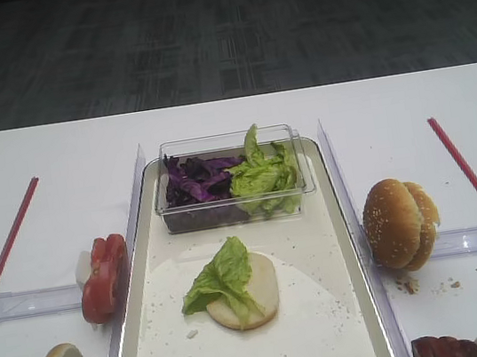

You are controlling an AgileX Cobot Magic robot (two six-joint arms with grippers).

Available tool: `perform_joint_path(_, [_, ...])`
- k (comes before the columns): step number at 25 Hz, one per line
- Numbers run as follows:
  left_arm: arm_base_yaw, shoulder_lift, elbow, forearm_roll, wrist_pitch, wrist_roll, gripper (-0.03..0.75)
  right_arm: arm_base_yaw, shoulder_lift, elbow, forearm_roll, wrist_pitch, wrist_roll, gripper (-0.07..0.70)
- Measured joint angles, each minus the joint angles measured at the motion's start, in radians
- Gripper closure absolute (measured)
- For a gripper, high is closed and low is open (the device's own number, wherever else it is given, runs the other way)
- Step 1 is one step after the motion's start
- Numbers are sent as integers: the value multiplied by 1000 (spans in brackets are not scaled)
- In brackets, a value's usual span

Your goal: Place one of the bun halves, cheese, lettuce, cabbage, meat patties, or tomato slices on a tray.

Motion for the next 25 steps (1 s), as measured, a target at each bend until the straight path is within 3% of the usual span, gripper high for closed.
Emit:
perform_joint_path(9, [0, 0, 0, 0, 0, 0, 151, -2, -159, 0, 0, 12, 0, -48])
perform_joint_path(25, [0, 0, 0, 0, 0, 0, 151, -2, -166, 8, 0, 13, 0, -48])
